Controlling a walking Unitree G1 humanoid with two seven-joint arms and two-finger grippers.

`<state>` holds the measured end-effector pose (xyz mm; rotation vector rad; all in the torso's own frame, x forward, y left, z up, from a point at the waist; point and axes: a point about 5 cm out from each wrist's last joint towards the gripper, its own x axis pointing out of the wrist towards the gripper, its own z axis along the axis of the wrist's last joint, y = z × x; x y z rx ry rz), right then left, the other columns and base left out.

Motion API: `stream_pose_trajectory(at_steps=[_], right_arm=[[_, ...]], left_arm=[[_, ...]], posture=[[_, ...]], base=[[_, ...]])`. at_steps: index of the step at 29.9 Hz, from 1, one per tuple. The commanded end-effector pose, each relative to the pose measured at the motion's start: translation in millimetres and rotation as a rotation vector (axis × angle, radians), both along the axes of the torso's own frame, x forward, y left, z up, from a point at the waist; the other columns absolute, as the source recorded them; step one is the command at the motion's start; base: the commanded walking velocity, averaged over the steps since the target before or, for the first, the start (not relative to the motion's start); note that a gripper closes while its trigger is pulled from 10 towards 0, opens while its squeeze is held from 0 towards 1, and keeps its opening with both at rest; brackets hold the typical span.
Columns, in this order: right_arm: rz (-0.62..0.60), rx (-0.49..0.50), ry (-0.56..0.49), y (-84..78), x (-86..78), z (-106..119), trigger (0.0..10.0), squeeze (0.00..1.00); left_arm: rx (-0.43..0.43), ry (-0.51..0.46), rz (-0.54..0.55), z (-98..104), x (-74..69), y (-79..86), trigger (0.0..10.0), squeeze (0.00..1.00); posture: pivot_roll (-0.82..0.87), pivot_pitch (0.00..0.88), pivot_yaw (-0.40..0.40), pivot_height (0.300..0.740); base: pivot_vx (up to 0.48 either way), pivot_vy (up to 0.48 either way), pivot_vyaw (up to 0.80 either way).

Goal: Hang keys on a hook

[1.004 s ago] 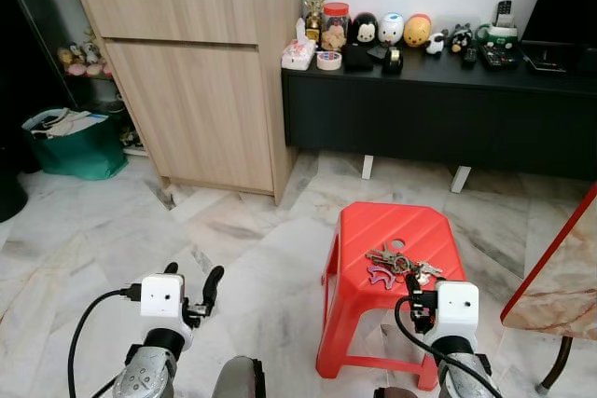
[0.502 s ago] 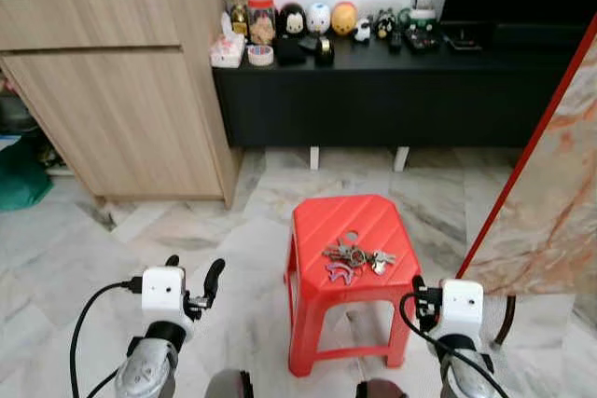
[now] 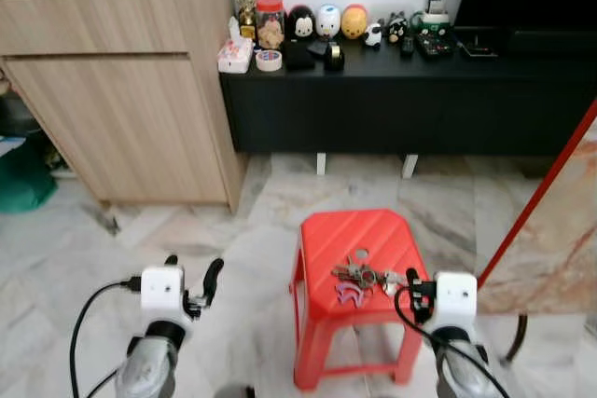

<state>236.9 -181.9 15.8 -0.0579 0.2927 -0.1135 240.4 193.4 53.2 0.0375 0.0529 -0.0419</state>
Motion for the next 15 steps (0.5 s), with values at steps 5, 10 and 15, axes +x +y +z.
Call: stream_pose_trajectory(at_steps=[5,10,15], right_arm=[[0.02,0.002,-0.006,5.9,3.6,0.3,10.0,0.0],[0.018,-0.012,-0.009,5.1,4.1,-1.0,10.0,0.0],[0.019,-0.003,-0.003,5.3,3.6,-2.8,10.0,0.0]], left_arm=[[0.006,0.022,0.011,-3.6,-2.8,3.5,10.0,0.0],[0.007,0.023,0.015,-4.3,-3.5,3.4,10.0,0.0],[0.007,0.024,0.015,-4.9,-4.3,3.7,10.0,0.0]], posture=[[-0.01,0.003,0.012,0.63],[-0.01,0.004,0.011,0.63],[-0.01,0.007,0.012,0.63]], base=[[0.301,0.0,0.0],[0.302,0.0,0.0],[0.302,0.0,0.0]])
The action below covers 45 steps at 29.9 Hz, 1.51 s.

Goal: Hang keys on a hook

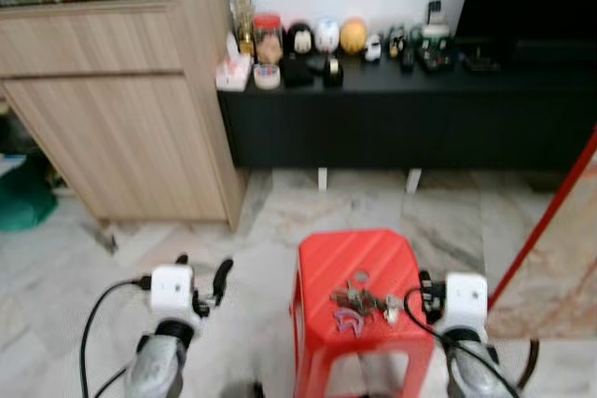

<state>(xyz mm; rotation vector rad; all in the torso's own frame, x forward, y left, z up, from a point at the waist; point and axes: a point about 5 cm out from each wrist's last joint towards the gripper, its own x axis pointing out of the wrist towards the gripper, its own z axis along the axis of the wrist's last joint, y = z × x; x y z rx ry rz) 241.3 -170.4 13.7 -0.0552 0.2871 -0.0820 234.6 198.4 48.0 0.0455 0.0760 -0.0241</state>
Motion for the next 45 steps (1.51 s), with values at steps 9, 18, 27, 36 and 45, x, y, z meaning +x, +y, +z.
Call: stream_pose_trajectory(at_steps=[9,18,27,36,45], right_arm=[[0.059,-0.014,0.094,0.0,-0.9,-17,10.0,0.0],[0.171,0.031,0.257,17.2,8.6,-42,10.0,0.0],[0.207,0.099,0.352,24.1,22.3,-45,10.0,1.0],[0.16,0.111,0.462,22.1,12.5,-57,10.0,0.0],[0.155,0.146,0.478,25.7,8.0,-61,10.0,0.0]], left_arm=[[-0.003,0.015,-0.017,-2,1.9,-5.9,10.0,0.0],[-0.006,0.014,-0.025,-3,6.0,-10.0,10.0,0.0],[0.006,0.006,-0.03,0,8.8,-9.5,10.0,0.0],[0.009,0.01,-0.035,-1,4.9,-11.5,10.0,0.0],[0.013,0.023,-0.028,-4,-2.2,-10.4,10.0,0.0]], posture=[[-0.02,0.011,0.013,0.63],[0.01,0.016,0.003,0.63],[0.03,0.026,0.004,0.63],[0.05,0.041,0.002,0.63],[0.05,0.064,0.001,0.63]], base=[[0.125,0.0,0.0],[0.0,0.0,0.0],[0.0,0.0,0.0],[0.0,0.0,0.0],[0.0,0.0,0.0]])
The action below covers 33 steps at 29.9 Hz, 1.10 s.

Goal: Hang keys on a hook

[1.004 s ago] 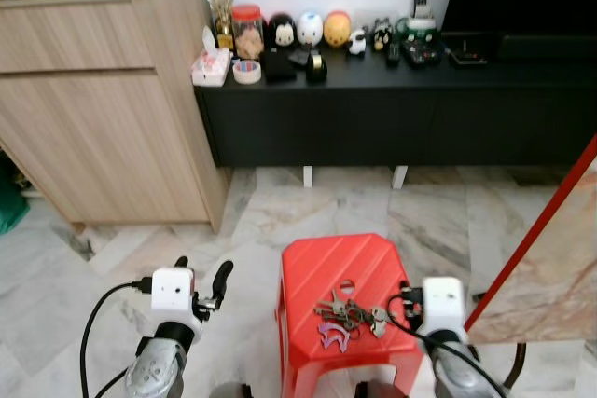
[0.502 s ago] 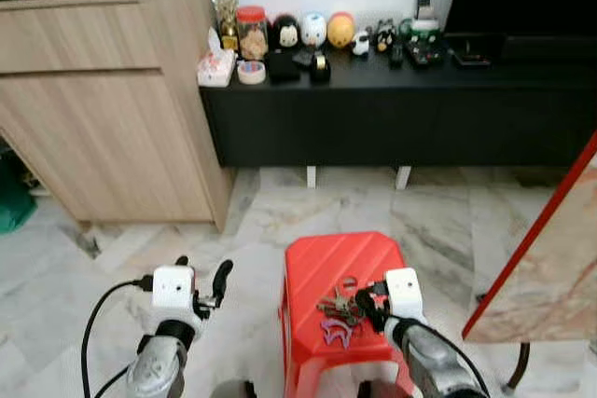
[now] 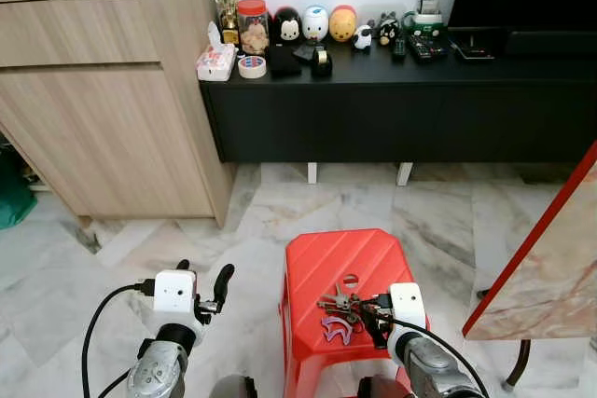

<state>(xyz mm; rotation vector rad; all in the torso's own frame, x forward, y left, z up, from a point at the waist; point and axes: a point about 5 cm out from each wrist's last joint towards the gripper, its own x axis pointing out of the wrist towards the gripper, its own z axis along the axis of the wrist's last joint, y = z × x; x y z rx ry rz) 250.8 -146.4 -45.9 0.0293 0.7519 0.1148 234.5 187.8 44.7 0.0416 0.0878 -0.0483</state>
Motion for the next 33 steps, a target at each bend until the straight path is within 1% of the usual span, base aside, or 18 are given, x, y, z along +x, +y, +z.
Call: stream_pose_trajectory(at_steps=[1,5,7,13,14,15,16,17,18,19,21,22,23,24,33], right_arm=[[-0.012,0.016,0.013,1.7,-1.5,-1,10.0,0.0],[-0.035,0.025,0.0,0.5,-1.4,-1,10.0,0.0],[-0.048,0.035,-0.026,-1.1,1.6,2,10.0,0.0],[-0.04,0.03,-0.042,-2.7,3.5,3,10.0,0.0],[-0.035,0.026,-0.042,-2.9,3.3,3,9.6,0.0],[-0.035,0.026,-0.042,-2.9,3.7,4,9.6,0.0],[-0.035,0.027,-0.043,-2.9,3.9,4,8.9,0.0],[-0.033,0.03,-0.045,-2.4,4.7,4,5.6,0.0],[-0.033,0.03,-0.046,-2.3,4.7,4,3.5,0.0],[-0.027,0.027,-0.047,-2.1,4.7,4,0.5,0.0],[-0.022,0.023,-0.047,-1.7,5.0,5,0.6,0.0],[-0.02,0.023,-0.048,-1.4,5.3,5,2.2,0.0],[-0.016,0.019,-0.05,-1.0,6.0,5,4.5,0.0],[-0.009,0.013,-0.055,-0.7,6.7,6,10.0,0.0],[0.041,0.023,-0.112,2.2,17.9,16,10.0,0.0]], left_arm=[[0.018,0.011,-0.005,0,-2.1,0.2,10.0,0.0],[0.022,0.008,-0.001,1,-4.7,2.4,10.0,0.0],[0.025,0.003,-0.001,3,-2.6,3.3,10.0,0.0],[0.03,-0.014,-0.004,9,1.9,4.3,10.0,0.0],[0.031,-0.018,-0.004,10,1.9,4.4,10.0,0.0],[0.032,-0.019,-0.003,11,2.8,4.8,10.0,0.0],[0.032,-0.02,-0.003,11,3.0,5.2,10.0,0.0],[0.034,-0.021,-0.001,12,3.7,6.1,10.0,0.0],[0.034,-0.022,-0.001,12,3.3,6.2,10.0,0.0],[0.035,-0.022,0.0,12,2.1,6.2,10.0,0.0],[0.036,-0.021,0.002,12,1.0,6.4,10.0,0.0],[0.036,-0.02,0.003,12,0.4,6.6,10.0,0.0],[0.036,-0.018,0.005,11,-0.5,6.8,10.0,0.0],[0.037,-0.015,0.007,10,-1.5,7.1,10.0,0.0],[0.039,0.002,0.022,6,-5.3,7.9,10.0,0.0]], posture=[[0.05,0.064,0.001,0.63],[0.06,0.082,0.001,0.63],[0.06,0.091,0.0,0.63],[0.07,0.105,-0.001,0.63],[0.07,0.11,-0.002,0.63],[0.07,0.11,-0.002,0.63],[0.08,0.115,-0.003,0.63],[0.08,0.118,-0.003,0.63],[0.08,0.122,-0.004,0.63],[0.08,0.127,-0.006,0.63],[0.08,0.129,-0.007,0.63],[0.08,0.129,-0.006,0.63],[0.08,0.13,-0.007,0.63],[0.08,0.132,-0.009,0.63],[0.07,0.13,-0.011,0.63]], base=[[0.0,0.0,0.0],[0.0,0.0,0.0],[0.0,0.0,0.0],[0.0,0.0,0.0],[0.0,0.0,0.0],[0.0,0.0,0.0],[0.0,0.0,0.0],[0.0,0.0,0.0],[0.0,0.0,0.0],[0.0,0.0,0.0],[0.0,0.0,0.0],[0.0,0.0,0.0],[0.0,0.0,0.0],[0.0,0.0,0.0],[0.0,0.0,0.0]])
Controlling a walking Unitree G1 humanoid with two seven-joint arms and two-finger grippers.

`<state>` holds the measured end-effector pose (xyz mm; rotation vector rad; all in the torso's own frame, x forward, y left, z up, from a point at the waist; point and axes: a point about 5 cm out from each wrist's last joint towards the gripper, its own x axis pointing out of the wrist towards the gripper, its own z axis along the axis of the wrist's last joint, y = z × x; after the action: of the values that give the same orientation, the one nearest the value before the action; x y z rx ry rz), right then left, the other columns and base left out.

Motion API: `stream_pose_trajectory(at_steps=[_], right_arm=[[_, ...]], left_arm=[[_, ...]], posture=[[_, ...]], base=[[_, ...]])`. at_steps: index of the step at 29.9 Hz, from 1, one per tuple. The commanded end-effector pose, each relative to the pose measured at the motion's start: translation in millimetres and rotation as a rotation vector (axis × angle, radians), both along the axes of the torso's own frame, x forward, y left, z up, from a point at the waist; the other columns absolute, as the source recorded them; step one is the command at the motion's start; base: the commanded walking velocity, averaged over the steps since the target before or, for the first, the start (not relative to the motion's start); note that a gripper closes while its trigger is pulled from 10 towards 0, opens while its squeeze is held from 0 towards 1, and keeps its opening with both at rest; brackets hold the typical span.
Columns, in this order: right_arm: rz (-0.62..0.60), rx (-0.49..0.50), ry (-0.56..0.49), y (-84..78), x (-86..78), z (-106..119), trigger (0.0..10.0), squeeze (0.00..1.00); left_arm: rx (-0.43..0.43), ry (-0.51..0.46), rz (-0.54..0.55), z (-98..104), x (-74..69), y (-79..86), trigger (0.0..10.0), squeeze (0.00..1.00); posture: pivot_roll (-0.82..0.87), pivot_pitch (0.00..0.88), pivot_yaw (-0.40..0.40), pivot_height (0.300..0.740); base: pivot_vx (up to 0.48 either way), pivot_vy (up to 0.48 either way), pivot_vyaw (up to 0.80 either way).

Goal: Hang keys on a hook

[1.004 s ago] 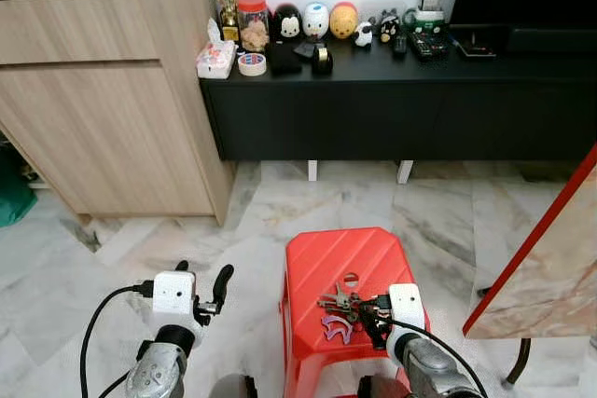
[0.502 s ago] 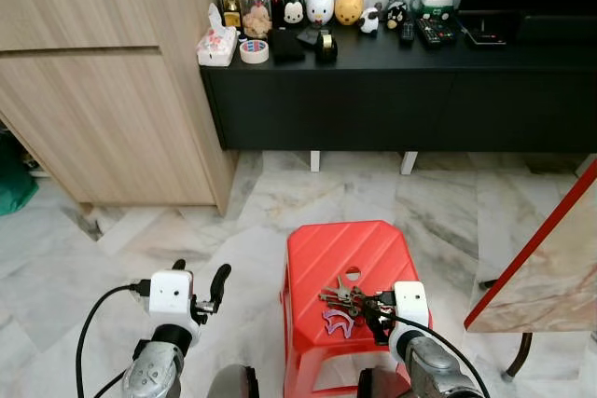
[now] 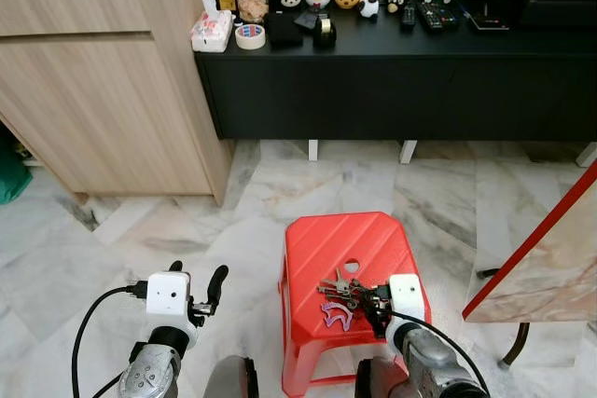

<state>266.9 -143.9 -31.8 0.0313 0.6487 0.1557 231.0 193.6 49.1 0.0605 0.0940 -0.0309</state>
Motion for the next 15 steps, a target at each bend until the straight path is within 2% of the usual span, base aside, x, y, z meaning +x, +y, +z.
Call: stream_pose_trajectory(at_steps=[1,2,3,4,5,6,7,8,9,10,15], right_arm=[[0.004,0.006,-0.015,-0.4,2.6,2.4,9.6,0.0],[0.002,0.01,-0.019,-0.5,3.2,3.0,9.6,0.0],[0.003,0.011,-0.024,-0.5,3.9,3.7,3.3,0.0],[0.005,0.011,-0.029,-0.4,4.7,4.5,1.0,0.0],[0.006,0.011,-0.03,-0.4,4.8,4.6,1.0,0.0],[0.006,0.007,-0.028,-0.4,4.9,4.6,0.0,0.0],[0.006,0.004,-0.027,-0.4,5.1,4.7,0.0,0.0],[0.004,0.001,-0.026,-0.3,5.4,4.7,8.2,0.0],[0.004,0.001,-0.026,-0.3,5.4,4.7,8.2,0.0],[0.001,-0.005,-0.023,-0.6,5.5,4.6,10.0,0.0],[0.001,-0.005,-0.023,-0.3,6.1,5.1,10.0,0.0]], left_arm=[[0.018,-0.004,0.006,1.8,-1.7,1.9,10.0,0.0],[0.018,-0.005,0.006,1.9,-1.6,1.8,10.0,0.0],[0.018,-0.005,0.006,2.0,-1.4,1.8,10.0,0.0],[0.018,-0.005,0.007,2.1,-1.0,1.8,10.0,0.0],[0.018,-0.005,0.007,2.1,-0.8,1.9,10.0,0.0],[0.018,-0.006,0.007,2.3,-0.7,2.0,10.0,0.0],[0.018,-0.006,0.007,2.3,-0.5,2.1,10.0,0.0],[0.019,-0.006,0.007,2.4,-0.3,2.3,10.0,0.0],[0.019,-0.006,0.007,2.4,-0.3,2.3,10.0,0.0],[0.019,-0.005,0.007,2.3,-0.1,2.3,10.0,0.0],[0.021,-0.004,0.005,2.3,0.3,2.5,10.0,0.0]], posture=[[0.07,0.129,-0.011,0.63],[0.07,0.129,-0.011,0.63],[0.07,0.128,-0.011,0.63],[0.07,0.129,-0.01,0.63],[0.07,0.129,-0.01,0.63],[0.07,0.129,-0.01,0.63],[0.07,0.129,-0.009,0.63],[0.07,0.129,-0.008,0.63],[0.07,0.129,-0.008,0.63],[0.07,0.128,-0.008,0.63],[0.07,0.128,-0.008,0.63]], base=[[0.0,0.0,0.0],[0.0,0.0,0.0],[0.0,0.0,0.0],[0.0,0.0,0.0],[0.0,0.0,0.0],[0.0,0.0,0.0],[0.0,0.0,0.0],[0.0,0.0,0.0],[0.0,0.0,0.0],[0.0,0.0,0.0],[0.0,0.0,0.0]])
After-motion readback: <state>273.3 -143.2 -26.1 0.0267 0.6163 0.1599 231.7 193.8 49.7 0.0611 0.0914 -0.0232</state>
